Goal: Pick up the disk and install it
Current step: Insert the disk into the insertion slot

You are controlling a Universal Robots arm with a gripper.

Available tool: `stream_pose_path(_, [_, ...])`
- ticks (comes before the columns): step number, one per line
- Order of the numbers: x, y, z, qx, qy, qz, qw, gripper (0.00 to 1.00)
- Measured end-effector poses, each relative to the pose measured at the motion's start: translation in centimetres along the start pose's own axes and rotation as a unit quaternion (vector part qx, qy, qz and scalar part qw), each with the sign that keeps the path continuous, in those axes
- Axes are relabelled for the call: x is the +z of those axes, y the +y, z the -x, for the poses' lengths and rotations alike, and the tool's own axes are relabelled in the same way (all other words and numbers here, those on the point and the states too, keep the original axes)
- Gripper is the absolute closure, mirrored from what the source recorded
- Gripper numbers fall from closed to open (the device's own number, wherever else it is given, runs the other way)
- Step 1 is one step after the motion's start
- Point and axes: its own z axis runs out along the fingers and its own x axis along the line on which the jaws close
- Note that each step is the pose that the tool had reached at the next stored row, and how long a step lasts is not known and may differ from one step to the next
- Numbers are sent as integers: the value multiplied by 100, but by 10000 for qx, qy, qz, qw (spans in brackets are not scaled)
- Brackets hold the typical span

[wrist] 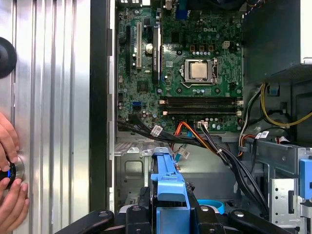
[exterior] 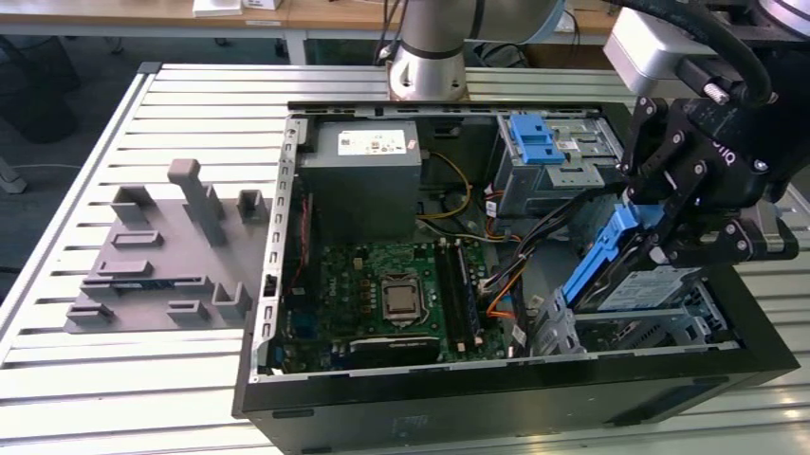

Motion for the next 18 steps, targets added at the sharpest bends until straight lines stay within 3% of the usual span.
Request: stream_pose_path(18, [102, -2, -3, 0, 0, 0, 10000, 64])
